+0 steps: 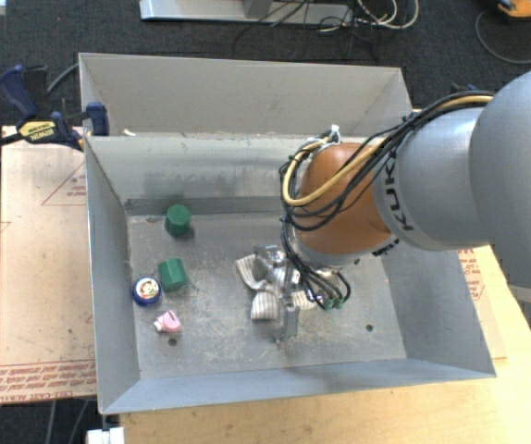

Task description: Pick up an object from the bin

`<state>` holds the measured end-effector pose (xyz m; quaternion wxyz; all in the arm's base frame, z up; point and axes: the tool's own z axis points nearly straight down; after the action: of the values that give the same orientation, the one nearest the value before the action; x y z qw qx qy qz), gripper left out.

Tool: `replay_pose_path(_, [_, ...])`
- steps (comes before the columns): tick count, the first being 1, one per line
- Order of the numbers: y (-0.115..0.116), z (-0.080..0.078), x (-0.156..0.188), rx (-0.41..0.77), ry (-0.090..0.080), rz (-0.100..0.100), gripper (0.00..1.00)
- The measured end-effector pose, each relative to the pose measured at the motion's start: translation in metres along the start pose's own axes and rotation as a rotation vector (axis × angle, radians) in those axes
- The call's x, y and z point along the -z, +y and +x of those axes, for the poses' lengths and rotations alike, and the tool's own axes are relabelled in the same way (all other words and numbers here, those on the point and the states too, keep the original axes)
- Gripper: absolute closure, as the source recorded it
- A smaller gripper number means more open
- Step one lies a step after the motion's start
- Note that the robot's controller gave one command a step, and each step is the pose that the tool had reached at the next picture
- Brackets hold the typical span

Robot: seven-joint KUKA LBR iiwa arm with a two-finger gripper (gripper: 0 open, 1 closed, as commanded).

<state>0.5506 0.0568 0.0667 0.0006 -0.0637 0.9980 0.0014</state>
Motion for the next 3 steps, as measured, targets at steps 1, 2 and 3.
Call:
replay_pose_path(1, [-0.018, 0.031, 0.004, 0.077, -0.003, 0.001, 1.0])
replay_pose_path(2, [-0.018, 0.031, 0.004, 0.077, -0.003, 0.001, 1.0])
replay_pose_path(3, [-0.025, -0.008, 0.004, 0.339, -0.005, 0.0, 1.0])
